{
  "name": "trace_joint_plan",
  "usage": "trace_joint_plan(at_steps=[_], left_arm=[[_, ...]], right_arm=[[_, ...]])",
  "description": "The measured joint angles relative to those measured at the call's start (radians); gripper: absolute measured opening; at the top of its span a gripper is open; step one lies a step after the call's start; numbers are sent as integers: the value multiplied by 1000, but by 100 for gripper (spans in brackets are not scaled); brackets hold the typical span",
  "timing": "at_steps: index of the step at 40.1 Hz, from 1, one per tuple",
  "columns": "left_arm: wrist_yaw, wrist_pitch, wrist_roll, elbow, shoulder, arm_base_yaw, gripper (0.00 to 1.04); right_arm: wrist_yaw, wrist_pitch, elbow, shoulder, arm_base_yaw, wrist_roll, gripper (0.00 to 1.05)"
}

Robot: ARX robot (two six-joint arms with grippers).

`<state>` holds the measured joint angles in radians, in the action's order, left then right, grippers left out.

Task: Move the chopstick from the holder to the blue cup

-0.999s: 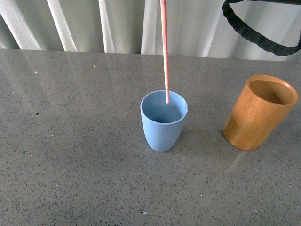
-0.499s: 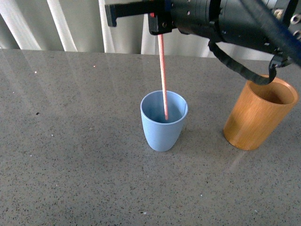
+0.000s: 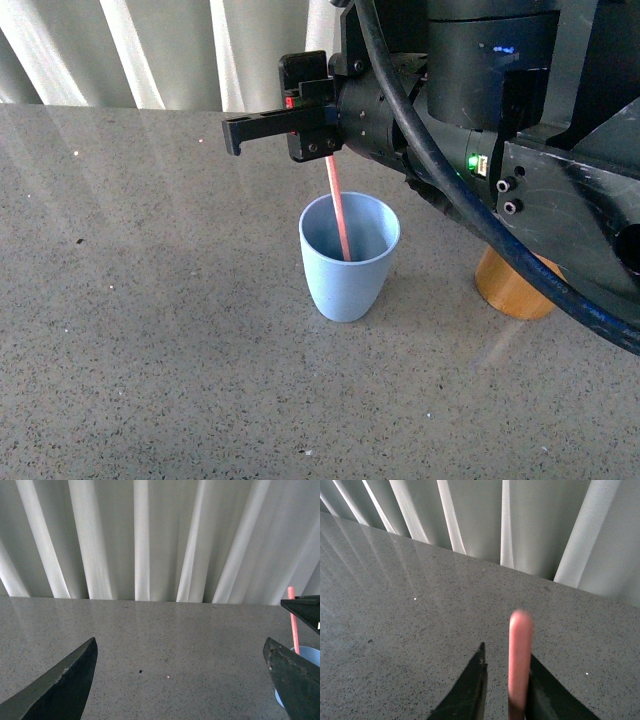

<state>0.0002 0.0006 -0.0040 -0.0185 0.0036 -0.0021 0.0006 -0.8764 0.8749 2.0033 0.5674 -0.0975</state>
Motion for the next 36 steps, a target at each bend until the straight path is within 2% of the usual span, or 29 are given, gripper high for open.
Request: trace_joint_plan(at_steps=[10,12,15,20,29,31,36], left_arm=[[0,0,0,0,0,0,98],[0,0,0,0,0,0,98],[0,0,0,0,0,0,98],[0,0,0,0,0,0,98],[0,0,0,0,0,0,98],[0,0,0,0,0,0,98],[1,0,0,0,0,0,98]], right_arm=[[33,41,-19,-113,-11,-12,76],[68,69,-45,-181,-20,-10,86],[107,108,-93,-279,-38,-11,97],[220,262,-254,-562,-114,-6,95],[315,596,-473,-992,-308,-89,95],[336,628,-496,-1038,-340,-113,95],[320,629,-497,-1048,-345,-127,95]])
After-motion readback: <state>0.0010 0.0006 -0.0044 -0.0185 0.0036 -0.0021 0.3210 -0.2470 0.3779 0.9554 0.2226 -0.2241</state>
